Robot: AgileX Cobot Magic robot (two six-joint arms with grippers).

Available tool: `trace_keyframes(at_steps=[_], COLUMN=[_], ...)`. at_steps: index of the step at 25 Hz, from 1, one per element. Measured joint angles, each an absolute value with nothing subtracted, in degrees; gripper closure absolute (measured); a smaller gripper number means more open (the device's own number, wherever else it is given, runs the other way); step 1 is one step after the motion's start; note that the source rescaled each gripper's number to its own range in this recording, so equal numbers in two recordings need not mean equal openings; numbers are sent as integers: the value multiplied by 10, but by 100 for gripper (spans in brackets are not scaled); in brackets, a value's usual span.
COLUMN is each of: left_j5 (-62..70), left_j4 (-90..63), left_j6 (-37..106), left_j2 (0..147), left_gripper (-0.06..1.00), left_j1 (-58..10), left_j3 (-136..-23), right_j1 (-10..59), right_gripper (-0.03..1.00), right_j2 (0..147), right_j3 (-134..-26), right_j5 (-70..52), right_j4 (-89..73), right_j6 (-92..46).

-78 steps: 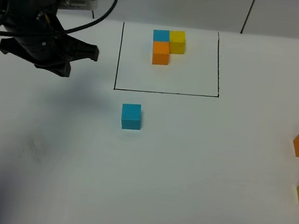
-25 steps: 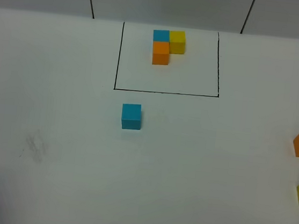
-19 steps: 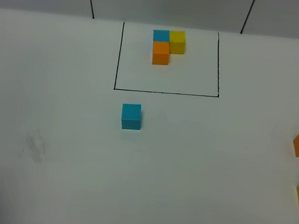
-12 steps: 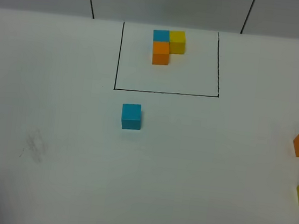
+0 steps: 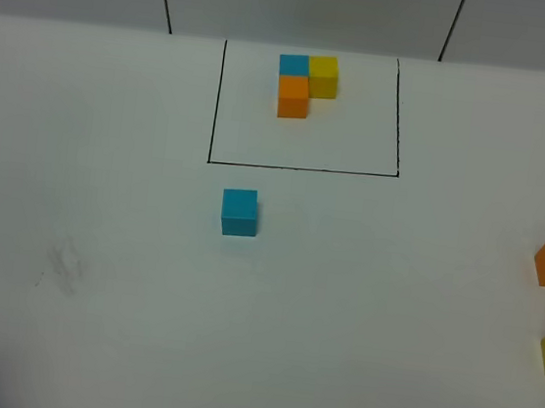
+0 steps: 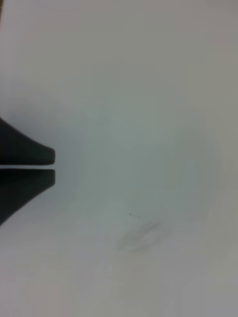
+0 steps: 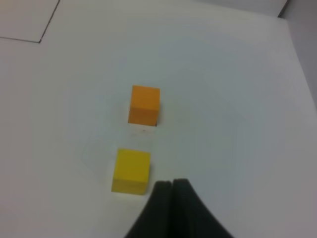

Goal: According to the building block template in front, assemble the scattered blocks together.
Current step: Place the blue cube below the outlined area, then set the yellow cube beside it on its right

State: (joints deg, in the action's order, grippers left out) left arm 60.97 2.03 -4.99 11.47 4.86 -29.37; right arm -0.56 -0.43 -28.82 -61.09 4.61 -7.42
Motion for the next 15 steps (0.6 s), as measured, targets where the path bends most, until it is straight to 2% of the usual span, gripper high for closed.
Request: trace_keyframes(at_steps=[15], left_j5=[610], left_j4=[-5], left_j6=[-10], left_j2=[26], left_gripper=[94], left_j1=[3], left_j3=[-290], right_j1=[-6], right_gripper=[97], right_j2=[-4], right_j3=[-288], right_j5=[-611], right_j4=[46], right_j6=[-74])
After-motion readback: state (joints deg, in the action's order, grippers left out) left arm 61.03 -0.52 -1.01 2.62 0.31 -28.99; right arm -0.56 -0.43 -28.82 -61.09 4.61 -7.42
